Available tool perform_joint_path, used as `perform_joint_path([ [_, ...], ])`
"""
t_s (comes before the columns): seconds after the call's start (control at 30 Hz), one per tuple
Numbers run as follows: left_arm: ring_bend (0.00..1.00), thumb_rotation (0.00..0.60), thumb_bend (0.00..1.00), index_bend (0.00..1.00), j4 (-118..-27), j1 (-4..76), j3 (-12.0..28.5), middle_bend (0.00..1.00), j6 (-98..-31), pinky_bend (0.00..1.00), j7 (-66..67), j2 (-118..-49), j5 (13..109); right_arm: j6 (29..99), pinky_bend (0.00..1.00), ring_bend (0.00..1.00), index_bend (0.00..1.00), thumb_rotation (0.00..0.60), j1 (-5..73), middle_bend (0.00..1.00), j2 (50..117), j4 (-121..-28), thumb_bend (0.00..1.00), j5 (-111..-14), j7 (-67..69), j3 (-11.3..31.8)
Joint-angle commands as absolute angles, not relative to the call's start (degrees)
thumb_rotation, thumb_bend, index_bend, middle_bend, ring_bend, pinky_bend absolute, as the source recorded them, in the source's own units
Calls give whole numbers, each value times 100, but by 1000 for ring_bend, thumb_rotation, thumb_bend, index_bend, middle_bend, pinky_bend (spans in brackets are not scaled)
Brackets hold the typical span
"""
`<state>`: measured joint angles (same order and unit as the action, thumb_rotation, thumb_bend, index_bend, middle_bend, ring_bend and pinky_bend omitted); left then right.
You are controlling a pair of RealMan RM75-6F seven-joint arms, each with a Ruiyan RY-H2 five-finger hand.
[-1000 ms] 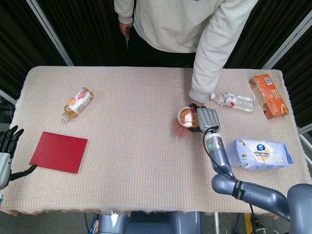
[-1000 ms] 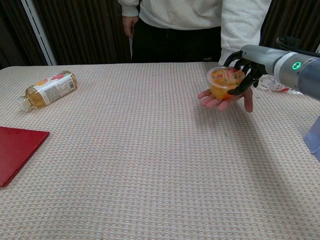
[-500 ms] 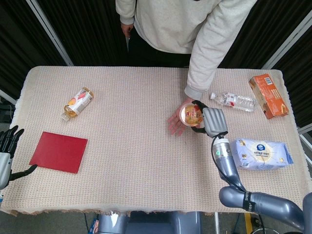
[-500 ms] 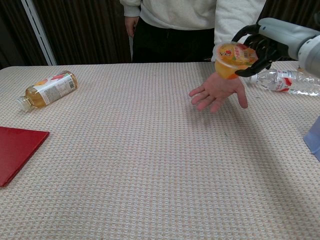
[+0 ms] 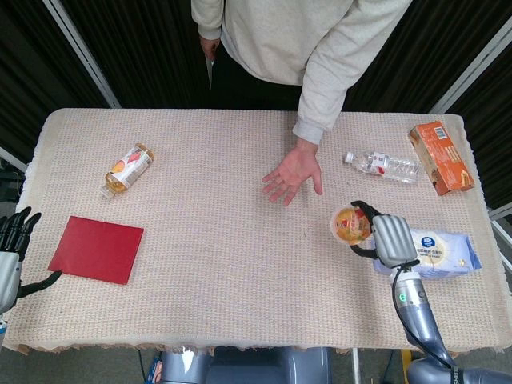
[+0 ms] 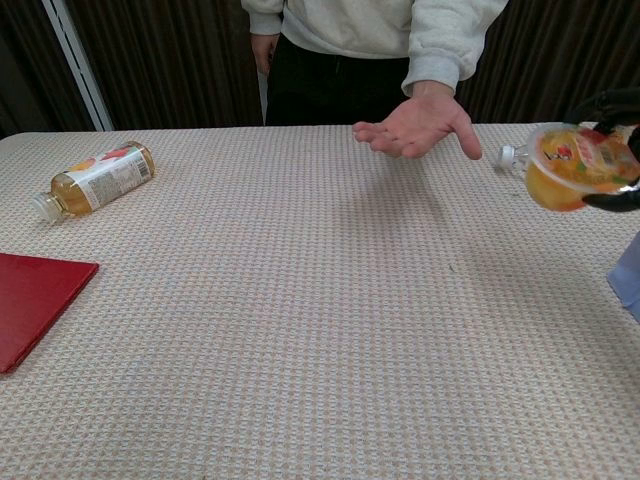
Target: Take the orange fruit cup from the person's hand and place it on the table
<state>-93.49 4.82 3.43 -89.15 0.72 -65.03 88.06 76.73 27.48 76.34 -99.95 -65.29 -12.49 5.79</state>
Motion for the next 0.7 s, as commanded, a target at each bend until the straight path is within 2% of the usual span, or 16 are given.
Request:
perform_joint_path([
  [0.03, 0, 600, 87, 6, -9347, 481, 337, 0, -8915, 0, 98, -6513, 8812, 7682, 584, 538, 626, 600, 2528, 633, 7738, -9805, 307, -6692, -1157, 284],
  [0.23, 0, 600, 87, 7, -9356, 478, 332, 0, -8896, 0, 153, -6530, 8787, 7573, 571, 477, 586, 600, 2290, 559, 8175, -9355, 301, -6771, -967, 68],
  [0.33, 0, 600, 87, 6, -9355, 475, 331, 0, -8906, 0, 169, -6533, 8795, 7490, 426, 332, 474, 600, 2268, 420, 8294, -9221, 265, -6758, -1031, 31],
  [0.4, 0, 600, 88, 7, -9356, 475, 332, 0, -8909, 0, 164, -6534, 8796, 7387, 278, 176, 366, 600, 2274, 284, 8353, -9152, 231, -6747, -1105, -16],
  [0.5, 0, 600, 88, 7, -9355, 475, 330, 0, -8906, 0, 153, -6531, 8800, 7253, 130, 21, 227, 600, 2275, 111, 8383, -9144, 187, -6709, -1166, -13],
  [0.6, 0, 600, 88, 6, -9351, 475, 327, 0, -8906, 0, 148, -6528, 8808, 7195, 18, 0, 138, 600, 2252, 5, 8356, -9177, 156, -6721, -1224, -24],
  [0.7, 0, 600, 87, 6, -9348, 473, 328, 0, -8929, 0, 128, -6529, 8834, 7236, 0, 0, 111, 600, 2217, 0, 8321, -9174, 141, -6790, -1378, -59],
])
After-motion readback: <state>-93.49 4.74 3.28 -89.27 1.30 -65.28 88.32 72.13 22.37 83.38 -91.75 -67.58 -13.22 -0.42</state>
